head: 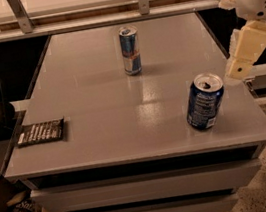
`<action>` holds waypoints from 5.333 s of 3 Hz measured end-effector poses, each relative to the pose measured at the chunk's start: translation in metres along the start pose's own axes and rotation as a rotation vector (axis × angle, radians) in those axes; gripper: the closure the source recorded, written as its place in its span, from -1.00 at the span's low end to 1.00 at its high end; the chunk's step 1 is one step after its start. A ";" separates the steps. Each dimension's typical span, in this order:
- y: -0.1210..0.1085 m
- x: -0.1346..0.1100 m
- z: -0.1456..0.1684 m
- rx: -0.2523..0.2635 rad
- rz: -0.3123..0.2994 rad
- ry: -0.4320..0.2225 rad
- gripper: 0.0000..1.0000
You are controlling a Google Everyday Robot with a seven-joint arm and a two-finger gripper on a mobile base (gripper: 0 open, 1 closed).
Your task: Move redbull can near rxbar chocolate
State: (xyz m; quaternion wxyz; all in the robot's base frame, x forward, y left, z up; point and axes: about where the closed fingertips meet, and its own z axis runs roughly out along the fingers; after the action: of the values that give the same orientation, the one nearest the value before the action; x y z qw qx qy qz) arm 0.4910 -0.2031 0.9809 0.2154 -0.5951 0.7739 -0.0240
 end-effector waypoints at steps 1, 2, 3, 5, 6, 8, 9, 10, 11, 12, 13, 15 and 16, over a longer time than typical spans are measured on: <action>-0.023 -0.008 0.010 0.016 0.010 -0.029 -1.00; -0.042 -0.021 0.017 0.025 0.016 -0.073 -1.00; -0.061 -0.034 0.018 0.033 0.035 -0.137 -1.00; -0.077 -0.063 0.052 -0.052 0.092 -0.309 -1.00; -0.077 -0.080 0.077 -0.132 0.080 -0.391 -1.00; -0.080 -0.080 0.084 -0.120 0.088 -0.434 -1.00; -0.084 -0.078 0.102 -0.120 0.100 -0.530 -1.00; -0.084 -0.083 0.122 -0.135 0.091 -0.659 -1.00; -0.087 -0.090 0.145 -0.152 0.076 -0.766 -1.00; -0.090 -0.097 0.167 -0.169 0.067 -0.845 -1.00; -0.095 -0.106 0.185 -0.187 0.064 -0.896 -1.00; -0.106 -0.126 0.192 -0.189 0.042 -0.964 -1.00; -0.109 -0.139 0.189 -0.202 0.017 -0.984 -1.00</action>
Offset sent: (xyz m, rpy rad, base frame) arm 0.0755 0.0192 0.0094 0.1190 -0.0647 0.0011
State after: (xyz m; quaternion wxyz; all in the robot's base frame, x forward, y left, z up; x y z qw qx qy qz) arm 0.6866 -0.0634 0.8842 0.4965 -0.5476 0.5837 0.3362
